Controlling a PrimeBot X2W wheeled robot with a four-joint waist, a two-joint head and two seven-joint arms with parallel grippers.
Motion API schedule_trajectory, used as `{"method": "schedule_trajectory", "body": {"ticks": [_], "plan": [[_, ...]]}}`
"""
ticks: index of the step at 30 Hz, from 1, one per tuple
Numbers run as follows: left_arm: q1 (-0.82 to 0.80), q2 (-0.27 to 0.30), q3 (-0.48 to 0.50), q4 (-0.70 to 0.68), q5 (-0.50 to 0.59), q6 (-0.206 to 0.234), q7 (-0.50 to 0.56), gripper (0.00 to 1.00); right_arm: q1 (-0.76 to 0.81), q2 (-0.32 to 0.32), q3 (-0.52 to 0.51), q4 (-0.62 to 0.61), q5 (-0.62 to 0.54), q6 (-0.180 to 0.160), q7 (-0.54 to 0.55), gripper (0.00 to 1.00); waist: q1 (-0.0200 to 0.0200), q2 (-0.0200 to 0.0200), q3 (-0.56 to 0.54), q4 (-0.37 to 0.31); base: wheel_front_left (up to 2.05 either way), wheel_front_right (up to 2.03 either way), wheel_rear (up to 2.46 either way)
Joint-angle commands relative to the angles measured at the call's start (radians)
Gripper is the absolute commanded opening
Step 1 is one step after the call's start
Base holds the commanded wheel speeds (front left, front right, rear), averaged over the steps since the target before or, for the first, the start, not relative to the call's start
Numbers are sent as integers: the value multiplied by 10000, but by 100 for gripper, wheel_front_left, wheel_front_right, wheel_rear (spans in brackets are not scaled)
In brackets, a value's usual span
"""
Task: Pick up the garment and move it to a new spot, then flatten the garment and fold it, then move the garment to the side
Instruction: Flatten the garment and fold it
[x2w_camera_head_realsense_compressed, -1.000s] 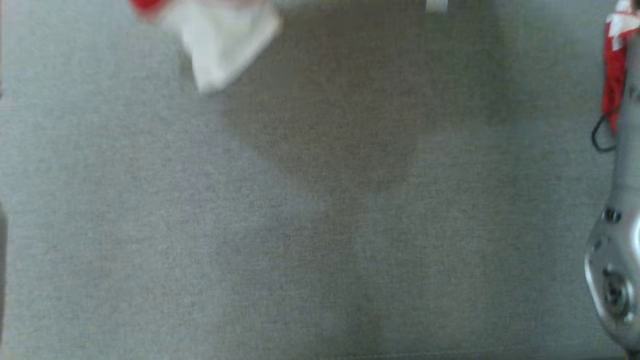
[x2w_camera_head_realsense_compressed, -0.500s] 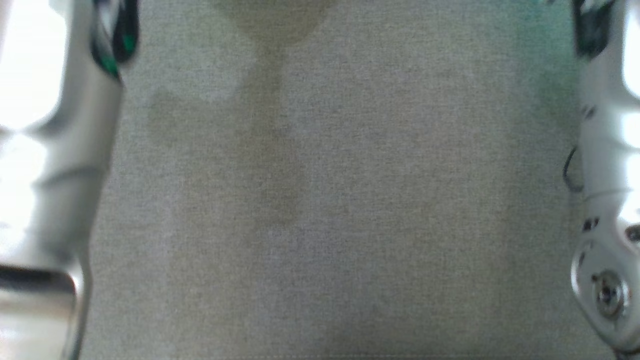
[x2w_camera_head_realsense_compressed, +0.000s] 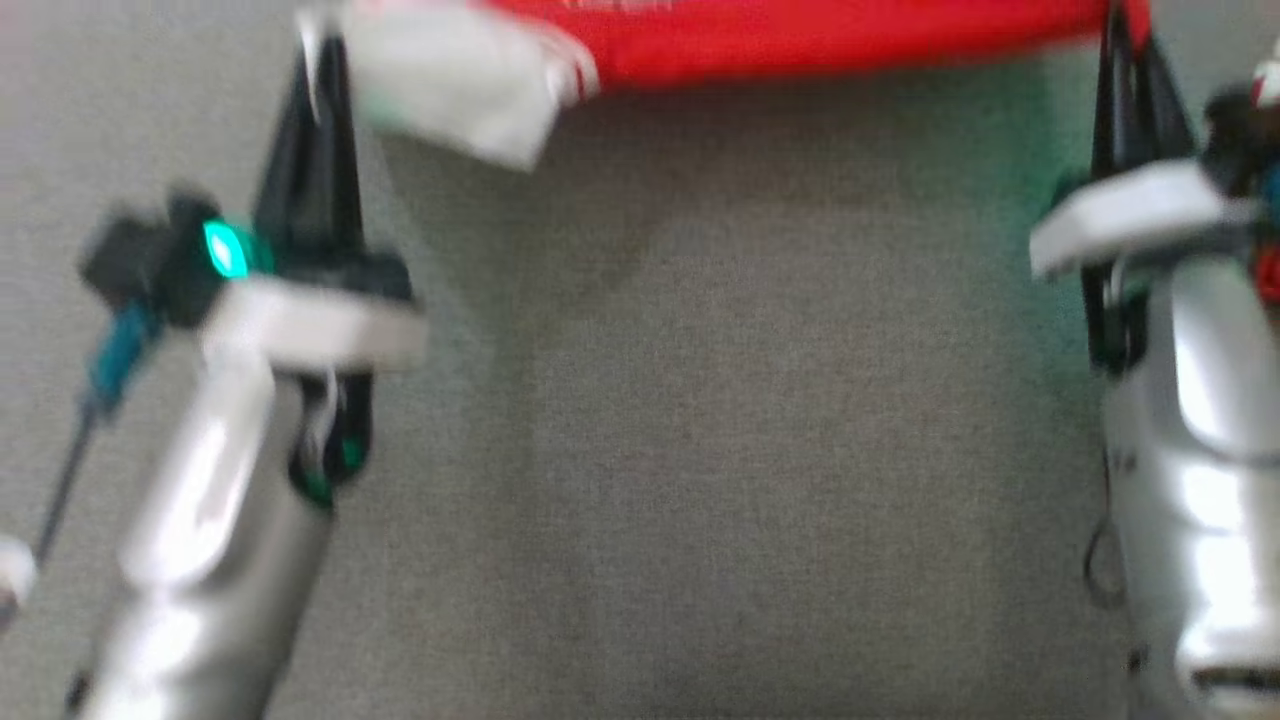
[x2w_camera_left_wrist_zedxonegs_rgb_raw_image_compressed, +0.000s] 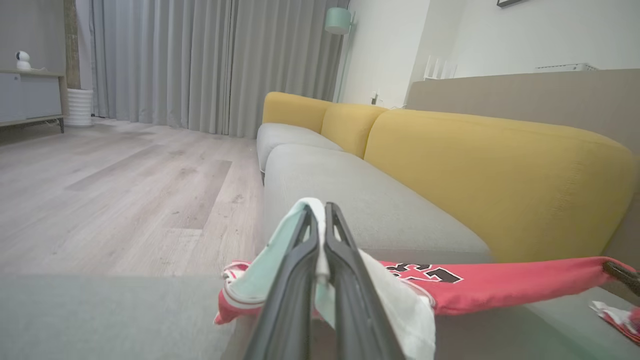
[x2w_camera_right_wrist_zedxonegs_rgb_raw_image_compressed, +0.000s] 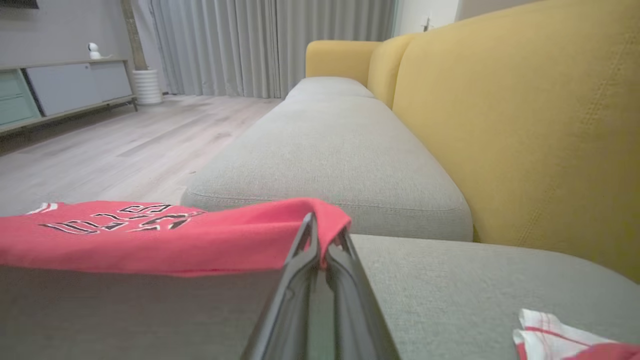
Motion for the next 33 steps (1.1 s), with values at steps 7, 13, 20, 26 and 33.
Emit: {"method": "schedule_trajectory", "body": {"ticks": [7,13,20,26,33], "plan": [[2676,805,229,-2347,-121,514,-41,0,2883,208,262,-2373,913,-7,390,0,3,0,-1660,225,0,0,0],[4873,1249,87,-4316,-80,1313,547,0,5636,210,436,-4893,1512,-7,1630,0,3,0,-2536,280,0,0,0],[6786,1801,-91,-6175,35,2020,1236,0,8150,211,461,-7725,1858,-7,3102,0,3,0,-3050,198,0,0,0],[7618,2130,-277,-7284,100,2444,1946,0,9206,211,256,-9167,1823,-7,4191,0,3,0,-3133,162,0,0,0],[7707,2017,-399,-6812,-262,2400,2189,0,9361,211,294,-8842,1954,-7,4872,0,3,0,-2899,190,0,0,0]]}}
